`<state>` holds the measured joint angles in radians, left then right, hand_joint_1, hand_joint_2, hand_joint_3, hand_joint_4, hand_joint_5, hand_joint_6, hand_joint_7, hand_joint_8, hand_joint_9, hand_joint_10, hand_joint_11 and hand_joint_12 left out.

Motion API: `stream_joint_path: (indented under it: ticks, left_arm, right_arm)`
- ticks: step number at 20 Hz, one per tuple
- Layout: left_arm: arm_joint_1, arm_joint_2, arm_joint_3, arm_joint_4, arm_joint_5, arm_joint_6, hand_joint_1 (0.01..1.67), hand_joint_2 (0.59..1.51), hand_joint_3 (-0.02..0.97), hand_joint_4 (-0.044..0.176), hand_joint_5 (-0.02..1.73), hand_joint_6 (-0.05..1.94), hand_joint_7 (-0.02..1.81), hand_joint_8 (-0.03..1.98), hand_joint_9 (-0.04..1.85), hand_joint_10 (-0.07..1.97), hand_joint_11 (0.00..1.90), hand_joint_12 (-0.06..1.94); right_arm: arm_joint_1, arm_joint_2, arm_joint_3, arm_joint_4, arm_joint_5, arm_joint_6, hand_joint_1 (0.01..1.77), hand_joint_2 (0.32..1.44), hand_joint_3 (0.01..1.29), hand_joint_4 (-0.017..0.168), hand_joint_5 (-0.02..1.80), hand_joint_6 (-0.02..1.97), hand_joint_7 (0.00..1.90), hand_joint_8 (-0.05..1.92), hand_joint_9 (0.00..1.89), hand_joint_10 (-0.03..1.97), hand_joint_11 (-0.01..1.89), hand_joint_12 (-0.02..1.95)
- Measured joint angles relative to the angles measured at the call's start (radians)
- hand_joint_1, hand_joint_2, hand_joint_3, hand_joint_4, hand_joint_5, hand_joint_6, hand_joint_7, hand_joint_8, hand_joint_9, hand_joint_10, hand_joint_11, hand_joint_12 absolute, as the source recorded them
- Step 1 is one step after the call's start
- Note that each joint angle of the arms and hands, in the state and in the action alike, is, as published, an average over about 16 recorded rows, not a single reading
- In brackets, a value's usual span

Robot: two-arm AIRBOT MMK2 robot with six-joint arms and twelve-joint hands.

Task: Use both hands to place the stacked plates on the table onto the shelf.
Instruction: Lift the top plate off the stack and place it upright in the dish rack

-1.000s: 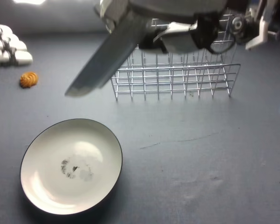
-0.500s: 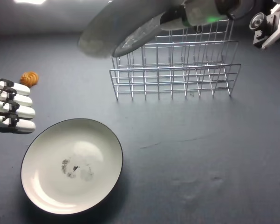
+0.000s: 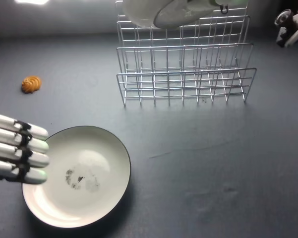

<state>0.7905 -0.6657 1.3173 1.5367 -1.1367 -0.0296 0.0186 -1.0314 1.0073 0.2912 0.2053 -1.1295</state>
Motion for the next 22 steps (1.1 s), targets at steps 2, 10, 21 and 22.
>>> stream_joint_path:
  ticks: [2, 10, 21, 22]
  left_arm:
    - [0.015, 0.002, -0.025, 0.003, 0.018, 0.002, 0.02, 1.084, 0.021, 0.002, 0.02, 0.01, 0.02, 0.01, 0.02, 0.01, 0.02, 0.0]
    - [0.083, 0.009, -0.121, -0.003, 0.177, 0.003, 0.02, 1.091, 0.019, 0.001, 0.02, 0.01, 0.02, 0.01, 0.02, 0.01, 0.02, 0.0]
    - [0.148, 0.016, -0.217, -0.067, 0.48, -0.023, 0.02, 1.091, 0.019, 0.001, 0.03, 0.01, 0.01, 0.01, 0.02, 0.01, 0.02, 0.0]
    - [0.152, 0.018, -0.223, -0.076, 0.507, -0.029, 0.02, 1.09, 0.019, 0.001, 0.03, 0.01, 0.01, 0.0, 0.02, 0.01, 0.02, 0.0]
  right_arm:
    - [-0.009, 0.001, 0.003, 0.019, 0.007, 0.0, 1.35, 1.01, 0.01, -0.003, 0.92, 1.0, 0.99, 1.0, 0.93, 1.15, 0.8, 0.98]
    - [-0.041, 0.001, 0.023, 0.131, 0.033, 0.02, 1.36, 1.01, 0.01, -0.002, 0.91, 1.06, 0.99, 0.97, 0.95, 1.1, 0.81, 0.95]
    - [-0.042, -0.022, 0.08, 0.266, 0.05, 0.065, 1.33, 1.01, 0.01, -0.002, 0.86, 1.16, 0.99, 0.95, 1.08, 0.56, 0.84, 0.9]
    - [-0.043, -0.026, 0.086, 0.271, 0.05, 0.068, 1.33, 1.01, 0.01, -0.002, 0.86, 1.17, 0.99, 0.95, 1.1, 0.49, 0.84, 0.89]
